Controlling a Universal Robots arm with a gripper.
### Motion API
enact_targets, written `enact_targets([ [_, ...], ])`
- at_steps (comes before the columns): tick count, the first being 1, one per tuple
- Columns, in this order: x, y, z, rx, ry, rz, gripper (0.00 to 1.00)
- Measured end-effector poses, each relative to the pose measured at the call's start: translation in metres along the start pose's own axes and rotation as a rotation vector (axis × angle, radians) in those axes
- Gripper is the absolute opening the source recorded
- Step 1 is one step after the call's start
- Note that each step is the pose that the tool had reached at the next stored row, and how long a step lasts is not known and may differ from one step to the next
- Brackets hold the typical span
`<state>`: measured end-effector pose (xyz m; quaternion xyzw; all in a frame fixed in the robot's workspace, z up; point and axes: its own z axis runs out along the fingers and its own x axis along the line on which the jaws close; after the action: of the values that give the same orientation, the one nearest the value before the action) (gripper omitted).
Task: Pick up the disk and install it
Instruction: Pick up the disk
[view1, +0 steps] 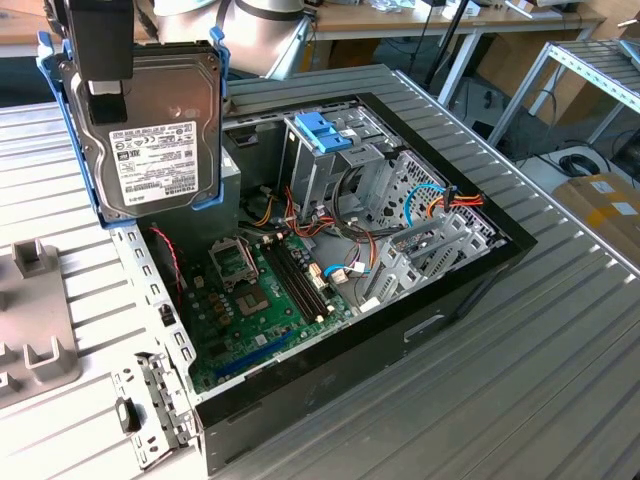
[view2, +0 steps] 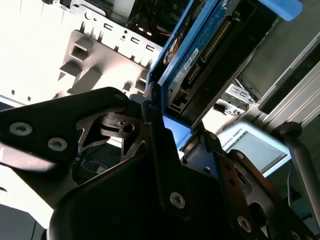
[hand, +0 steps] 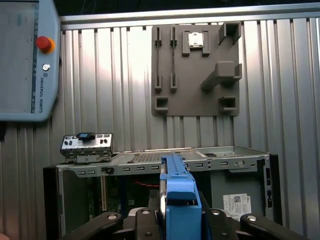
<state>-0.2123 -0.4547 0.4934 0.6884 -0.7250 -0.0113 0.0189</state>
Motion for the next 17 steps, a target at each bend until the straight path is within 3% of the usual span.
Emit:
enact_targets([
  [17, 0.0086, -0.0005, 0.0008, 0.0000, 0.0000, 0.000, 0.37],
])
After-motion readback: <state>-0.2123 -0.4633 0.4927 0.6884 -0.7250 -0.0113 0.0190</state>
